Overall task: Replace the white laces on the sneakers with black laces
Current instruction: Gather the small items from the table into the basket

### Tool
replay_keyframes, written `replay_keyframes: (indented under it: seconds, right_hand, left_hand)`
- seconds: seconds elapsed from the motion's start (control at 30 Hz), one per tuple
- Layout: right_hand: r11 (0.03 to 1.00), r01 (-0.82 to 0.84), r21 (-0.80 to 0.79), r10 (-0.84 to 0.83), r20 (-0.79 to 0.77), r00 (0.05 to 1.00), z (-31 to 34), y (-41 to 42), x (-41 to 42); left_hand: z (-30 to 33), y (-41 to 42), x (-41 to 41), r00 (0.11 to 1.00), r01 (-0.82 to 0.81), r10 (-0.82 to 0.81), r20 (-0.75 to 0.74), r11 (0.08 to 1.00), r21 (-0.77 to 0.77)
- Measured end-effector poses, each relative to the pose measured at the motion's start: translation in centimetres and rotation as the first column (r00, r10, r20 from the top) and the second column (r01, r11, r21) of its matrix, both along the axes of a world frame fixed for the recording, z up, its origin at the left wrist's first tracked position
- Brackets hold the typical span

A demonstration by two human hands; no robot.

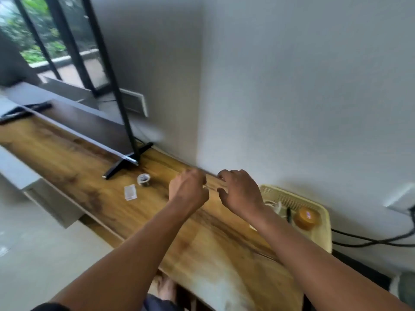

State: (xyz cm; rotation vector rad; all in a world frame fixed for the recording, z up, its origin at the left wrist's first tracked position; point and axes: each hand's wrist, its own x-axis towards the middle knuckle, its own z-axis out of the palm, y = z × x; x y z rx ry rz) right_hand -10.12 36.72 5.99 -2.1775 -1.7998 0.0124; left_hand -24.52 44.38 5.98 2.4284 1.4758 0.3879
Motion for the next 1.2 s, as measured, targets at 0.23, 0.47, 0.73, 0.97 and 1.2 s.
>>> replay_keyframes:
  seconds: [0.23, 0.47, 0.73, 0.97, 1.2]
  right_hand:
    - [0.971, -0.238, 0.006, 0.237, -0.133, 0.962, -1.7, 8.0, -8.0]
    - [0.939, -0.339, -0.053, 0.327, -0.160, 0.931, -4.9, 15.6, -13.5]
    - [0.895, -0.415, -0.167, 0.397, -0.128, 0.909, -6.9, 20.6, -16.0]
    - [0.919, -0.382, -0.096, 0.372, -0.110, 0.922, -7.4, 19.2, -15.3]
    - [0.964, -0.267, -0.008, 0.263, -0.152, 0.953, -3.2, 11.2, -10.2]
  left_hand:
    - [-0.4, 6.6, -12.5, 0.937, -0.346, 0.341, -0.083, 0.935, -0.070]
    - [-6.1, 10.7, -17.5, 0.897, -0.432, 0.394, -0.201, 0.879, -0.204]
    - [-8.7, 13.0, -17.7, 0.927, -0.340, 0.299, -0.226, 0.924, -0.175]
    - [-8.0, 12.8, -17.7, 0.939, -0.318, 0.291, -0.183, 0.938, -0.139]
    - [-3.4, 10.4, -13.5, 0.982, -0.187, 0.189, -0.010, 0.959, -0.211]
